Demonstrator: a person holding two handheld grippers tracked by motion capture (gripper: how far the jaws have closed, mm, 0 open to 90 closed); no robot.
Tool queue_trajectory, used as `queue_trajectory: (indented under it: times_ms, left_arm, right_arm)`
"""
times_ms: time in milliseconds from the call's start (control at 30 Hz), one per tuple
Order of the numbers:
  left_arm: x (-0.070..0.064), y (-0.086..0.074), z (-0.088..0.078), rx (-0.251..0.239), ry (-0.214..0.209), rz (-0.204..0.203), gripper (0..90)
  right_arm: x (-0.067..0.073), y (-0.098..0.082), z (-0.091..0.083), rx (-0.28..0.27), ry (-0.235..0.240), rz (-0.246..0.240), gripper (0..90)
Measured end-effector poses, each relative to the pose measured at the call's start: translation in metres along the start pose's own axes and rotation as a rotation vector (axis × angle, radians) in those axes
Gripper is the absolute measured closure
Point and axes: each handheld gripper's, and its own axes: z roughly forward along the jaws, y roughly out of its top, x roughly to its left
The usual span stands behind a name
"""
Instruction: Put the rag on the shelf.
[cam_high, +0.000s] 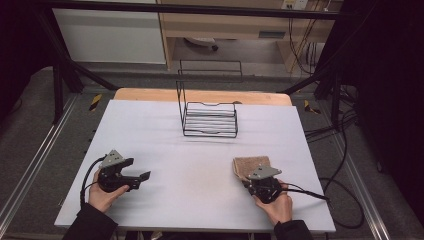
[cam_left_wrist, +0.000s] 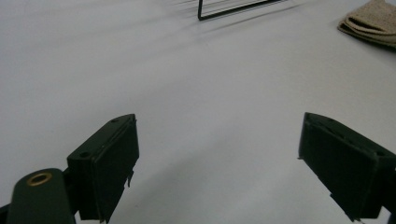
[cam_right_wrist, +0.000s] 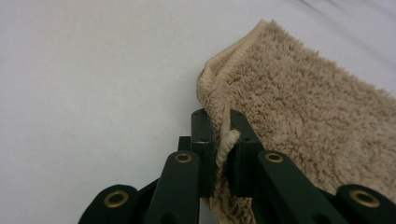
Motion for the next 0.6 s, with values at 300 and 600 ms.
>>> queue_trajectory:
  times_ms: [300, 600]
  left_arm:
    - [-0.001, 0.0, 0.001, 0.003, 0.001, -0.001, 12.1]
    - [-0.002, 0.001, 0.001, 0.006, -0.005, -0.003, 11.9]
  right_arm:
    - [0.024, 0.02, 0.003, -0.091, 0.15, 0.025, 83.5]
    - [0.048, 0.025, 0.028, -0.059, 0.246, -0.002, 80.1]
